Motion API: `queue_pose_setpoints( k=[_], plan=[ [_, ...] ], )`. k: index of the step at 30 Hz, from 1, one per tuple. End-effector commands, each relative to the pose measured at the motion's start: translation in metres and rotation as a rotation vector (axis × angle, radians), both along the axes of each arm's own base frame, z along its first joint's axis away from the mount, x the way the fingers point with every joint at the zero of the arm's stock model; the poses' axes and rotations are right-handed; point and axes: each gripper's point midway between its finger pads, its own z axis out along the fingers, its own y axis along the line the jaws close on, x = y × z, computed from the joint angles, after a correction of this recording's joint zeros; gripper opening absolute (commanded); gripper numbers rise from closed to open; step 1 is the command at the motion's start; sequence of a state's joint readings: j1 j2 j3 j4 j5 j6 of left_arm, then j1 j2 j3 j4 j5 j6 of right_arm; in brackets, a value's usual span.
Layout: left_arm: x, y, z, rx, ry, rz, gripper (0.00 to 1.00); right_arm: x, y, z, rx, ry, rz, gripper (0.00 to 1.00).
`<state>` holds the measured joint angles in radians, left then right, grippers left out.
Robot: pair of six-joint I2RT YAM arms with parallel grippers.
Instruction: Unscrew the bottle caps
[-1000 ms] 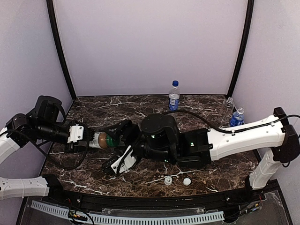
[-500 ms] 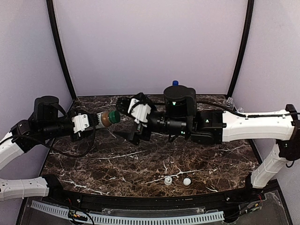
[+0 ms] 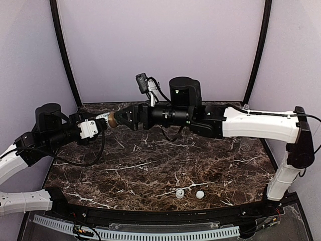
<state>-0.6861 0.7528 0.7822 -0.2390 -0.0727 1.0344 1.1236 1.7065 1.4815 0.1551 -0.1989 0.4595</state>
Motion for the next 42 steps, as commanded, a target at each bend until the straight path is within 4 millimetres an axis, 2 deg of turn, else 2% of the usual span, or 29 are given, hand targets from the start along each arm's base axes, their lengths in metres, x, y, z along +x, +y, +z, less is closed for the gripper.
queue_pose_setpoints(
  k=[1,6,8,15,16,19,20,21,22,24,26,29,32,37,39,42],
  plan=[
    [-0.002,0.001,0.008,-0.012,-0.047,-0.004,0.46,0.004,0.007,0.010,0.071,0.142,0.028,0.83],
    [-0.002,0.001,0.007,-0.006,-0.053,-0.003,0.46,0.000,0.014,-0.004,0.038,0.203,0.080,0.60],
    [-0.003,0.001,0.007,-0.006,-0.054,-0.005,0.46,0.000,0.015,-0.008,0.031,0.215,0.081,0.55],
    [-0.003,0.001,0.008,-0.007,-0.062,-0.005,0.46,-0.002,0.017,-0.008,0.023,0.214,0.100,0.31],
    [-0.003,0.001,0.008,-0.009,-0.062,-0.004,0.46,-0.003,0.018,-0.009,0.014,0.213,0.110,0.26],
    [-0.003,0.002,0.010,-0.035,-0.051,0.008,0.46,-0.016,0.023,-0.011,-0.040,0.172,0.201,0.02],
    [-0.004,0.002,0.008,-0.034,-0.036,0.005,0.46,-0.022,0.024,-0.012,-0.068,0.141,0.228,0.00],
    [-0.008,-0.001,0.010,-0.049,-0.021,-0.011,0.47,-0.029,0.023,-0.011,-0.097,0.089,0.250,0.00],
    [-0.012,-0.001,0.002,-0.033,0.016,-0.029,0.47,-0.041,0.024,-0.009,-0.124,0.023,0.272,0.00],
    [-0.031,-0.008,0.000,-0.037,0.086,-0.119,0.47,-0.061,0.022,-0.005,-0.174,-0.205,0.304,0.00],
    [-0.056,-0.016,-0.011,-0.023,0.189,-0.234,0.47,-0.083,0.019,-0.009,-0.219,-0.409,0.334,0.00],
    [-0.091,-0.024,-0.023,-0.023,0.340,-0.381,0.47,-0.103,0.015,-0.018,-0.288,-0.657,0.339,0.00],
    [-0.112,-0.023,-0.032,-0.006,0.435,-0.444,0.47,-0.114,0.015,-0.026,-0.425,-0.928,0.307,0.00],
    [-0.119,-0.018,-0.038,0.023,0.474,-0.447,0.47,-0.120,0.010,-0.033,-0.645,-1.412,0.220,0.00],
    [-0.123,-0.017,-0.042,0.039,0.491,-0.461,0.47,-0.119,0.007,-0.044,-0.731,-1.603,0.214,0.00],
    [-0.126,-0.016,-0.046,0.050,0.506,-0.472,0.47,-0.115,0.007,-0.045,-0.791,-1.803,0.151,0.00]
  ],
)
